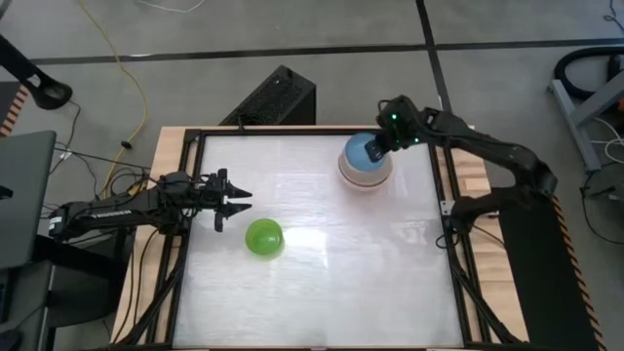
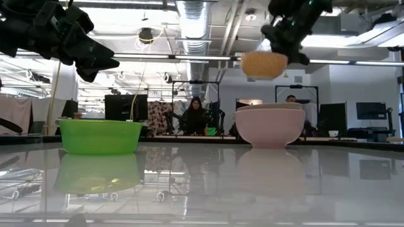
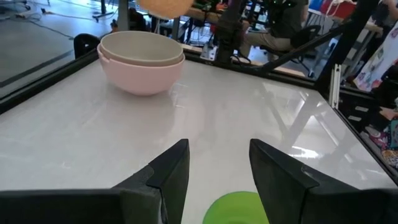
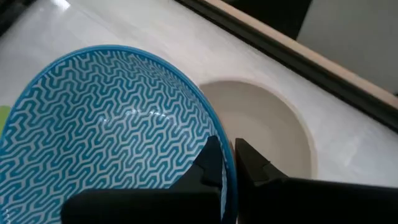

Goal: Nest bowls inside each other
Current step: Stack the blue bowl on the gray bowl

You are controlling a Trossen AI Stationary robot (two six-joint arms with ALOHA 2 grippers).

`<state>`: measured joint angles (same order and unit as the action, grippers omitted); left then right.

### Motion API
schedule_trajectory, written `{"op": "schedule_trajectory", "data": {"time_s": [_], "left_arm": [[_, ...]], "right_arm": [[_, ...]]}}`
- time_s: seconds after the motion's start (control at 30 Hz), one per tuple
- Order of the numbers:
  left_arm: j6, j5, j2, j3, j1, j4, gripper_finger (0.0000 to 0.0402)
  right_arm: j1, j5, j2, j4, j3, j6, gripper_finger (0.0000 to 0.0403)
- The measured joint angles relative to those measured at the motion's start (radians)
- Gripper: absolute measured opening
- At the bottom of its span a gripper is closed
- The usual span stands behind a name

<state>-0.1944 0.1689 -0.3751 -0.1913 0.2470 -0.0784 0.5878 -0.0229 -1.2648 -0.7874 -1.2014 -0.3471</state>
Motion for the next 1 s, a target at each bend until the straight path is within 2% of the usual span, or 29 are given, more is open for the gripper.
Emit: {"op": "schedule_trajectory", "data": {"time_s": [0.3,0.53,0.87,1.0], "left_arm": [[0.058,-0.127,0.000,0.000,0.000,0.039,0.0158],[0.114,-0.136,0.026,0.000,-0.001,-0.010,0.0158],[0.159,-0.149,0.267,0.111,-0.002,-0.067,0.0158],[0.187,-0.128,0.364,0.113,-0.002,-0.007,0.0158]], "right_arm": [[0.054,-0.003,-0.124,0.007,0.002,-0.004,0.0019],[0.050,-0.005,-0.144,0.014,0.002,-0.004,0.0019],[0.025,-0.001,-0.128,0.015,0.001,-0.003,0.0019],[0.025,-0.001,-0.128,0.018,0.001,-0.004,0.0019]]}}
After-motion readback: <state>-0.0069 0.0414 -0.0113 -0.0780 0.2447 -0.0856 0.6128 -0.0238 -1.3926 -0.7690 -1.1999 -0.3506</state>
